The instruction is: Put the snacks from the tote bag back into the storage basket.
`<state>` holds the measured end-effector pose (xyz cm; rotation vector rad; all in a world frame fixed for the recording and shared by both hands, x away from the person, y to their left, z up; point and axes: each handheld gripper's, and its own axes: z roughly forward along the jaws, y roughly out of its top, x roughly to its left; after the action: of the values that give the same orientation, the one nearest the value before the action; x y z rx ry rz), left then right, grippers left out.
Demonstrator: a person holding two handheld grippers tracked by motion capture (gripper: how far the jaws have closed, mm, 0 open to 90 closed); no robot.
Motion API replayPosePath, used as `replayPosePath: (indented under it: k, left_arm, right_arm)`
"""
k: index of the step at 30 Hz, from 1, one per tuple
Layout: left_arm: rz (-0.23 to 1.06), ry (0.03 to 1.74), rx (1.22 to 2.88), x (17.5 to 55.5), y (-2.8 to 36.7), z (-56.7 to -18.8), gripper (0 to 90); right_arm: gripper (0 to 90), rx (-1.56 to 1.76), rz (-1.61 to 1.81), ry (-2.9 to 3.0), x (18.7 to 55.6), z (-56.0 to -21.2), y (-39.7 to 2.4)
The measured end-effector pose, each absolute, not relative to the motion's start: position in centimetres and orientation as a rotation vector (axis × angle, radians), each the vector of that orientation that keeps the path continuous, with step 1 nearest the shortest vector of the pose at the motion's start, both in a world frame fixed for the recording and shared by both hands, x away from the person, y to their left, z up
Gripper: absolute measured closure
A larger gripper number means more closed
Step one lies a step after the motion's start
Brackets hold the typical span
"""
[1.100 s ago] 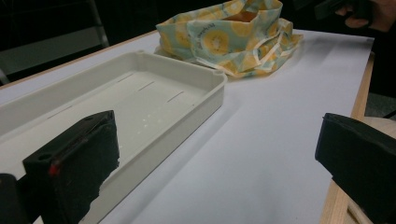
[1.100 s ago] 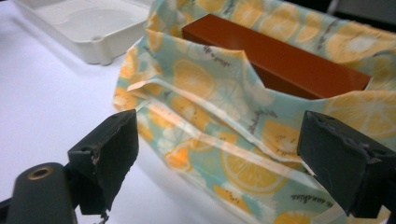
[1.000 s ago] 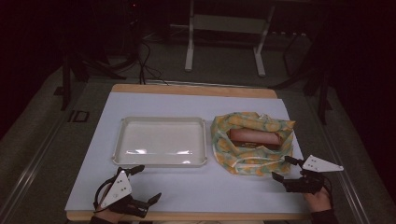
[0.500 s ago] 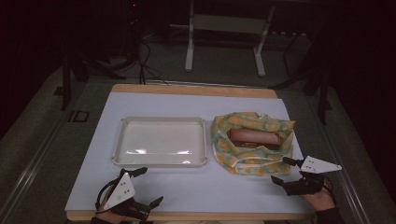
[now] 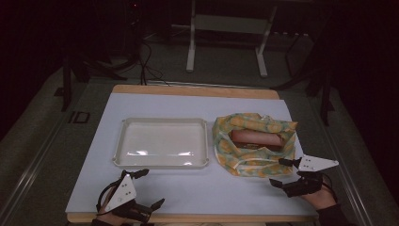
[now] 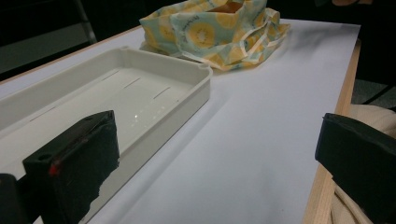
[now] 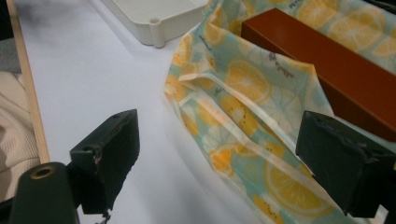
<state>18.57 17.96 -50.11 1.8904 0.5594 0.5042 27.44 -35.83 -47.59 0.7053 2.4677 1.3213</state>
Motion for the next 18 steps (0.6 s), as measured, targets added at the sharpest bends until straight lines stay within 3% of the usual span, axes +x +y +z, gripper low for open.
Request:
replayPosePath:
  k: [18]
  left_arm:
    - [0.501,0.553,1.898,18.6,17.9,-50.1,0.0]
  right_arm:
    - [14.9,0.597,1.346,2.422,29.0,-43.9,-34.9]
